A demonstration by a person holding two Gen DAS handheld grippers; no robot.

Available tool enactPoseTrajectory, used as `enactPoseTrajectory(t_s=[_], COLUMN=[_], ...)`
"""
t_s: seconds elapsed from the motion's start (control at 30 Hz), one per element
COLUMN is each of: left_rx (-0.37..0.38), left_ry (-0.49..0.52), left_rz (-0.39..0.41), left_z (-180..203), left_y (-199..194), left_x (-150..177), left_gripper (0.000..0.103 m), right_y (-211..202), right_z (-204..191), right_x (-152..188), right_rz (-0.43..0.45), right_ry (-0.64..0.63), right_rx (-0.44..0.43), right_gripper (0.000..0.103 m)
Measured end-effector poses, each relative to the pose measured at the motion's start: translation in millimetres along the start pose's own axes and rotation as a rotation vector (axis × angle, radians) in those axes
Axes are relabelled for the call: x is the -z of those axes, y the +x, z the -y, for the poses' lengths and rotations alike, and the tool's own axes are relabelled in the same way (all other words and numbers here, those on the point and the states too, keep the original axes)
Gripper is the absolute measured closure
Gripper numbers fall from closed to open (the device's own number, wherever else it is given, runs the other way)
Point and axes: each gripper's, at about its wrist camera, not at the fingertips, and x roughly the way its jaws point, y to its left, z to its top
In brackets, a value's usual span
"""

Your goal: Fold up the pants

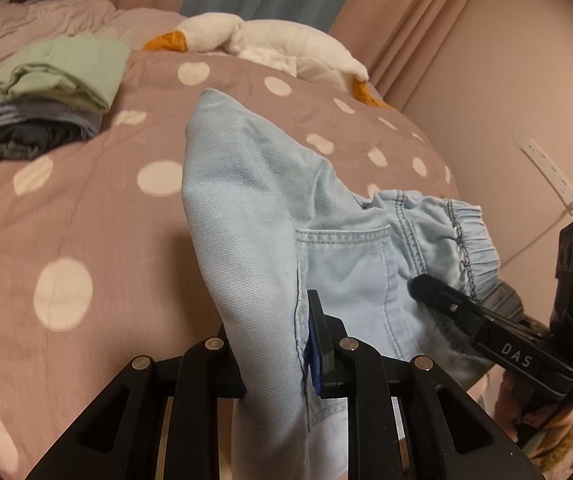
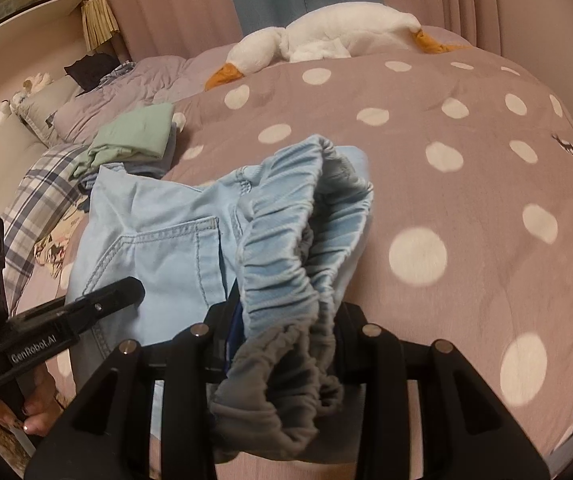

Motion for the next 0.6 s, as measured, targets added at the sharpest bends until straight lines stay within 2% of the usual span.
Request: enactPoseTrajectory(t_s=[0.13, 0.23, 0.33, 0.4, 0.5, 0.6], left_rx=[-0.029, -0.054, -0.083, -0.113, -0.159, -0.15], left_ry=[-0.016, -0.034, -0.043, -0.053, -0.059, -0.089], left_rz=[0.002, -0.012, -0.057, -0.113, -0.148, -0.146], left_z=[-12, -23, -34, -42, -48, -52], left_y=[22, 40, 65, 84, 98, 95], left_x=[-9, -12, -12, -8, 0, 1], left_gripper=[0.084, 0.084, 0.084, 0.084, 0.077, 0.074], right_y=[27, 56, 87, 104, 121, 121], right_z=[-1, 4, 11, 14, 21, 27], right_x=[-15, -21, -17, -10, 2, 5], right_rz=[-0.016, -0.067, -0.131, -0.182, -0.21, -0.201], right_ry=[-0.024, -0.004, 0.026, 0.043, 0.061, 0.094], right_rx=[0.023, 0.026, 0.033, 0.042, 0.07, 0.056], right_gripper=[0.066, 0.066, 0.066, 0.066, 0.056, 0.053])
